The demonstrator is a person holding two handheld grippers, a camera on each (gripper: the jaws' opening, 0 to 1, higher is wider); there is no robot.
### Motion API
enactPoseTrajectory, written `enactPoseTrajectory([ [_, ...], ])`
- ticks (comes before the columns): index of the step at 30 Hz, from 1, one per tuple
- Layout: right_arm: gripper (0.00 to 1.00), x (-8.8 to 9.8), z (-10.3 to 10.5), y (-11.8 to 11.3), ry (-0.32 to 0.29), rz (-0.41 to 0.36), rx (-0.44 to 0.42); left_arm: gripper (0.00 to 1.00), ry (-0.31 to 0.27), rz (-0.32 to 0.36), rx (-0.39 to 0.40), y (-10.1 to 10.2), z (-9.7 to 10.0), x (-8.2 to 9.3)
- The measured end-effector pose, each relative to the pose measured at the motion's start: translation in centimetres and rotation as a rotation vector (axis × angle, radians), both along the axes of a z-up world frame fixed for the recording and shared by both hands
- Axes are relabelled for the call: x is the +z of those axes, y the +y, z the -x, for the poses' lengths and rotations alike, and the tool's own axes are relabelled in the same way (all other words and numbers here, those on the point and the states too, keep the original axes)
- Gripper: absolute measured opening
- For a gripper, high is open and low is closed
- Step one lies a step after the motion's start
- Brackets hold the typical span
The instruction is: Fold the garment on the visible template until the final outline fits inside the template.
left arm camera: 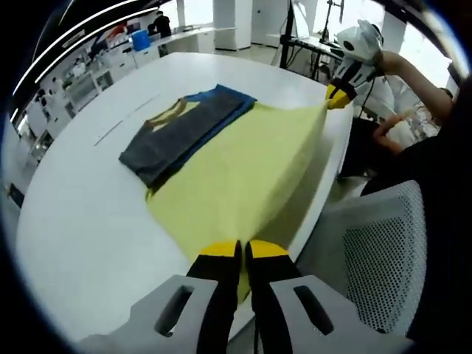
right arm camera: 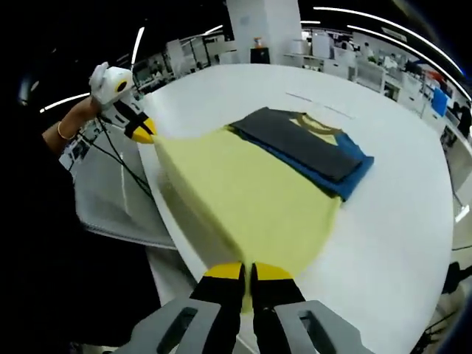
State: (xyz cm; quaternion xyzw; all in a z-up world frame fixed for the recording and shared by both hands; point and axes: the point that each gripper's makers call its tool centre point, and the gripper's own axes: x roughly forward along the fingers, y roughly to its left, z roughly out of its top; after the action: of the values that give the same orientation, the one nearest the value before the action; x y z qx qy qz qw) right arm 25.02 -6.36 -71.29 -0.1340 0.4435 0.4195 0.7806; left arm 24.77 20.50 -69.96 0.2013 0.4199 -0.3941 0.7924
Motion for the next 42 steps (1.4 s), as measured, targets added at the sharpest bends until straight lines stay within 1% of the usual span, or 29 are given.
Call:
enactPoseTrajectory([
  [2,0.0,0.4,0.2,-0.1,0.003,0.007,-0.002,0.01,-0.003,0.003,-0.001,-0.1,-0.1,0.5],
  [6,0.0,1.1,0.3,-0.1,-0.002,0.014,0.001,0.01,0.003,-0.002,-0.008,-0.2,0.0,0.9],
  [12,0.0,2.4,0.3,0.0,-0.02,0.029,0.024,0.01,0.016,-0.004,-0.005,-0.2,0.4,1.8],
  [21,0.0,3.6,0.4,0.2,-0.023,0.04,0.031,0.01,0.014,-0.001,0.012,0.0,0.3,3.3],
  [24,0.0,3.9,0.5,0.2,-0.029,0.048,0.041,0.01,0.007,-0.009,0.0,0.0,0.4,3.7],
  [28,0.0,3.8,0.0,0.2,-0.04,0.046,0.04,0.01,0.007,-0.007,-0.002,0.0,0.2,3.5],
  [34,0.0,3.6,-0.9,0.4,-0.052,0.051,0.05,0.01,0.014,-0.027,-0.011,0.1,-0.4,2.9],
  [37,0.0,3.6,-1.5,0.4,-0.061,0.049,0.049,0.01,0.016,-0.031,-0.01,0.3,-1.1,2.6],
  [42,0.0,3.8,-2.4,0.5,-0.076,0.054,0.052,0.01,-0.006,-0.037,-0.017,0.3,-2.2,2.9],
])
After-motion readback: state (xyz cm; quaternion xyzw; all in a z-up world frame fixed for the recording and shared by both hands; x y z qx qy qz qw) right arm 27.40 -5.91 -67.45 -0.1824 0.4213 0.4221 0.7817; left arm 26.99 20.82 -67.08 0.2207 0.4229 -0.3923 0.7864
